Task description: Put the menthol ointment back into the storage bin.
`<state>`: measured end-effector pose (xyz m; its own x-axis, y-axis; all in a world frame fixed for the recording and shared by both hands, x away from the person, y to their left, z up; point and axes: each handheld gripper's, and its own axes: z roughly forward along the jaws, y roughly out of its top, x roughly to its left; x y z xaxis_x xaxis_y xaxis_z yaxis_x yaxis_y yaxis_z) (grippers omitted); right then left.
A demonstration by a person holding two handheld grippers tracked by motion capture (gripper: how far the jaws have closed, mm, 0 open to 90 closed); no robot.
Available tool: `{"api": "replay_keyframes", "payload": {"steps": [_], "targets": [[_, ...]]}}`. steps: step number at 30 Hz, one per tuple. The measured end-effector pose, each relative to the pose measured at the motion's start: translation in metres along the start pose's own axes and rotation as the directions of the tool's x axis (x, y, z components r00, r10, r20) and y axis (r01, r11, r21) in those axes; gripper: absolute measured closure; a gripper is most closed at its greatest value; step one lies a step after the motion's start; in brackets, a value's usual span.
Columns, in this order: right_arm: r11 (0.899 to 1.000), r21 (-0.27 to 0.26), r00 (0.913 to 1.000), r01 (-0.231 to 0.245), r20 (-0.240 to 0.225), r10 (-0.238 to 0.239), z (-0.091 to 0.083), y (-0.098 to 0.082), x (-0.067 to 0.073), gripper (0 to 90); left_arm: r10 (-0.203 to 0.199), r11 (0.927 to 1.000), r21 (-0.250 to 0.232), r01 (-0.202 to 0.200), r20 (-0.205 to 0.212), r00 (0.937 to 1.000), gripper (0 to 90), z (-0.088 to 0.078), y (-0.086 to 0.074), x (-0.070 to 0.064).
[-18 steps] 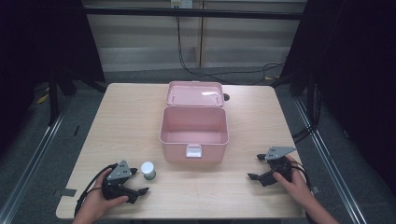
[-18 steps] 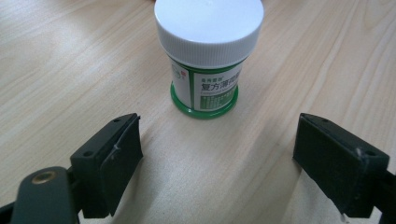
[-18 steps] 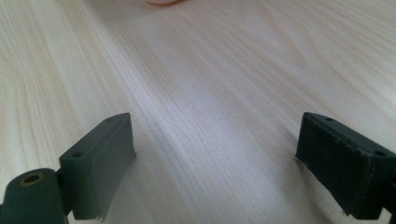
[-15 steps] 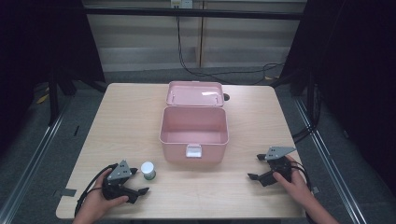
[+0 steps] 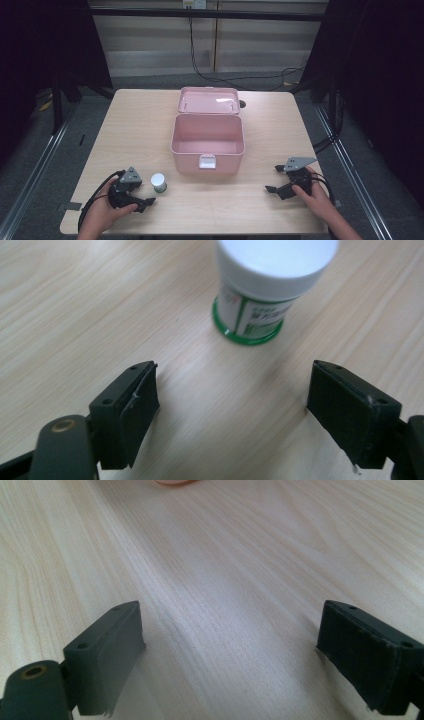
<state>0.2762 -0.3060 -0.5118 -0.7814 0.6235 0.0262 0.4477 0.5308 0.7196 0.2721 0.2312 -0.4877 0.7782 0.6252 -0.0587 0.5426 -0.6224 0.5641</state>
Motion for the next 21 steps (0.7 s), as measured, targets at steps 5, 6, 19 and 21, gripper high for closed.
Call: {"api": "replay_keyframes", "payload": {"steps": [5,6,19,21], "targets": [[1.0,0.001,1.0,0.0,0.0,0.0,0.0,0.0,0.0,10.5,-0.011,0.9959,0.089,0.013,-0.02,0.9997,24.1,-0.006,0.011,0.003],[1.0,0.001,1.0,0.001,0.0,-0.001,0.0,0.0,0.0,10.5,-0.013,0.9911,0.133,0.015,-0.016,0.9998,24.4,-0.008,0.019,0.002],[1.0,0.001,1.0,0.001,0.0,-0.001,0.0,0.0,0.0,10.5,-0.017,0.9511,0.308,0.015,0.003,0.9999,36.3,-0.012,0.078,-0.007],[1.0,0.0,1.0,0.001,0.0,-0.001,0.0,0.0,0.0,10.5,-0.019,0.9467,0.322,0.013,0.016,0.9997,37.1,-0.011,0.087,-0.008]]}}
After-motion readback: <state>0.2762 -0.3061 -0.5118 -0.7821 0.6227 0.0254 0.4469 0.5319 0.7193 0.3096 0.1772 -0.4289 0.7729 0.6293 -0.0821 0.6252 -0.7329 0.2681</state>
